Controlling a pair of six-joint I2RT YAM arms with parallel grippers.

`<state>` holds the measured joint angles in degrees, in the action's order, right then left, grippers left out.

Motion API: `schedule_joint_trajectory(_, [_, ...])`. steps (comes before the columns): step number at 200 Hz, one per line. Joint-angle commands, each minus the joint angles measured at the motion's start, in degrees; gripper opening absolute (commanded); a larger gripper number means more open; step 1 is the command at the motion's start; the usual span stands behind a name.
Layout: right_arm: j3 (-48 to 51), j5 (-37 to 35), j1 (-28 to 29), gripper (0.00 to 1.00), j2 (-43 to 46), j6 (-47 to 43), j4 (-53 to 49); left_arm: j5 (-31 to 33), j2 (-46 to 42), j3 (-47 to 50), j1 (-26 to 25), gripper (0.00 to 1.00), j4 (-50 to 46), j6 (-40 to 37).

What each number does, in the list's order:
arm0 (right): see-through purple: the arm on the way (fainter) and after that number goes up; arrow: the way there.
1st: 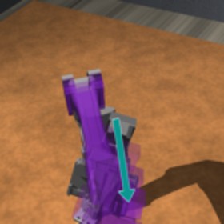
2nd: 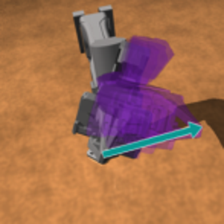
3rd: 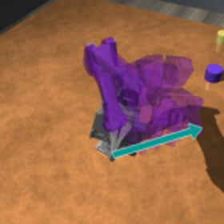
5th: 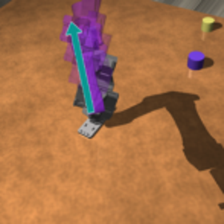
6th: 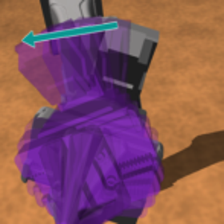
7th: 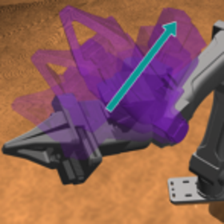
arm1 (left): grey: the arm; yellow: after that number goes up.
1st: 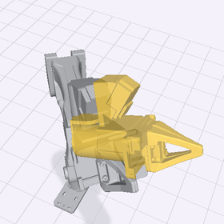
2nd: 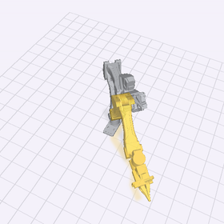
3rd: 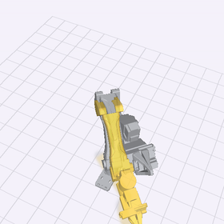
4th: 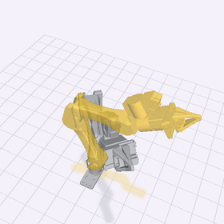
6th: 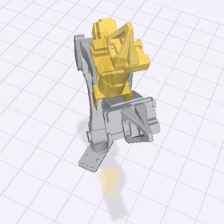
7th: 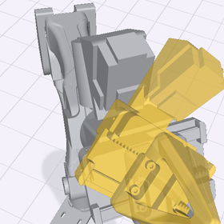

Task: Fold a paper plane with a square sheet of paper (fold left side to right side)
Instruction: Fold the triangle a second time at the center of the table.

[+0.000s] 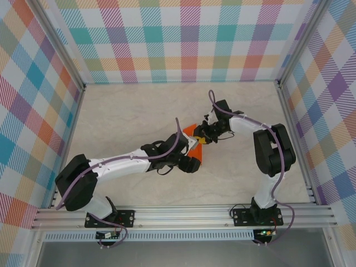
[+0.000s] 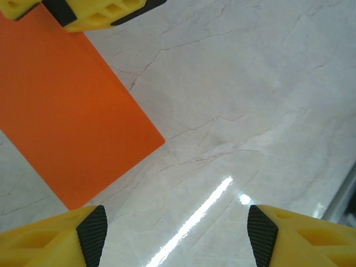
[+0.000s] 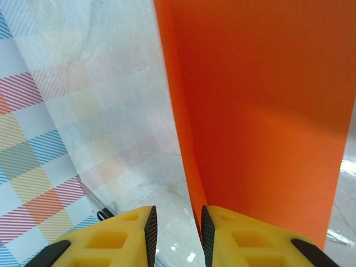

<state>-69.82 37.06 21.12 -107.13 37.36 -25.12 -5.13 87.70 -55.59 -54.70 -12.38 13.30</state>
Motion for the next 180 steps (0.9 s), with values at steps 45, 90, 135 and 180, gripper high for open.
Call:
schedule_joint_trajectory(45, [-0.9, 1.2, 0.5, 0.28, 0.4, 2.9, -1.0, 10.4, 10.7, -6.6, -4.3, 0.79, -1.2, -5.6])
schedule_joint_trajectory(90, [-1.0, 0.7, 1.0, 0.27, 0.0, 3.0, -1.3, 20.0, 15.0, -9.8, -6.3, 0.80, -2.3, -6.5])
schedule_joint_trajectory(135, [-1.4, -0.4, 1.2, 0.27, -0.3, 2.6, -2.0, 21.5, 16.1, -11.4, -7.0, 0.63, -3.1, -7.2])
schedule_joint_trajectory(180, [-1.9, -1.3, 1.2, 0.27, -0.7, 1.7, -2.9, 21.4, 15.1, -11.4, -7.0, 0.31, -4.8, -7.4])
